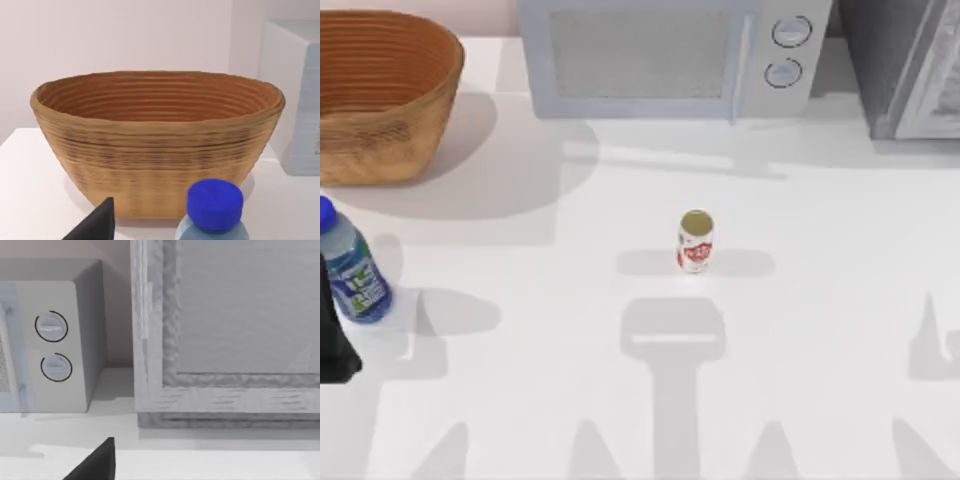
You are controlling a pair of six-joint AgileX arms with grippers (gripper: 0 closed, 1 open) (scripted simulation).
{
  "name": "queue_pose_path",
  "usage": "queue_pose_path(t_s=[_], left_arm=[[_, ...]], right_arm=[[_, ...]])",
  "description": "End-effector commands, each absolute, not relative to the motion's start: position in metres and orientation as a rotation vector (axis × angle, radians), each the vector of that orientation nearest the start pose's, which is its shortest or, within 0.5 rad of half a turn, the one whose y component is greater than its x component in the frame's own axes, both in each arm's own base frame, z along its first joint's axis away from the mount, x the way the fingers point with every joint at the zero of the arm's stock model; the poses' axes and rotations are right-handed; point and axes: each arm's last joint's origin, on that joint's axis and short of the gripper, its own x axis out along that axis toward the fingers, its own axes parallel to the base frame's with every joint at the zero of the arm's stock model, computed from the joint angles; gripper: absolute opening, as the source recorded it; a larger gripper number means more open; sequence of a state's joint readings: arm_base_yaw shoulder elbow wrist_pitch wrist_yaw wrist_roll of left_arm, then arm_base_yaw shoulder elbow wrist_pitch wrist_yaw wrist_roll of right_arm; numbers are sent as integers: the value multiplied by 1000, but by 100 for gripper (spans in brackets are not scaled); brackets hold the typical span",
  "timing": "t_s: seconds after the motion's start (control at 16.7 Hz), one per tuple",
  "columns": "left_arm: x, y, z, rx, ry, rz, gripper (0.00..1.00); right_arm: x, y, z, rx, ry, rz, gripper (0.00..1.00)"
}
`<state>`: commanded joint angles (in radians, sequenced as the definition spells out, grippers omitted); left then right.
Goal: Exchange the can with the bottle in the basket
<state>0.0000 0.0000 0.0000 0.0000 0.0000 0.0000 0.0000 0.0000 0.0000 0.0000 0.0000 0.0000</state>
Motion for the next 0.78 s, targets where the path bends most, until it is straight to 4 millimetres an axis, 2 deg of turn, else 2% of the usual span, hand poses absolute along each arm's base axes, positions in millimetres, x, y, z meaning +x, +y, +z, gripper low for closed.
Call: queue_pose_path(t_s=[0.36, 0.78], left_arm=[[110, -1, 158, 1, 16, 2, 100], [137, 0, 150, 2, 85, -2, 100]], right_arm=[[106, -1, 160, 0, 0, 0, 100], [106, -1, 160, 0, 0, 0, 100]])
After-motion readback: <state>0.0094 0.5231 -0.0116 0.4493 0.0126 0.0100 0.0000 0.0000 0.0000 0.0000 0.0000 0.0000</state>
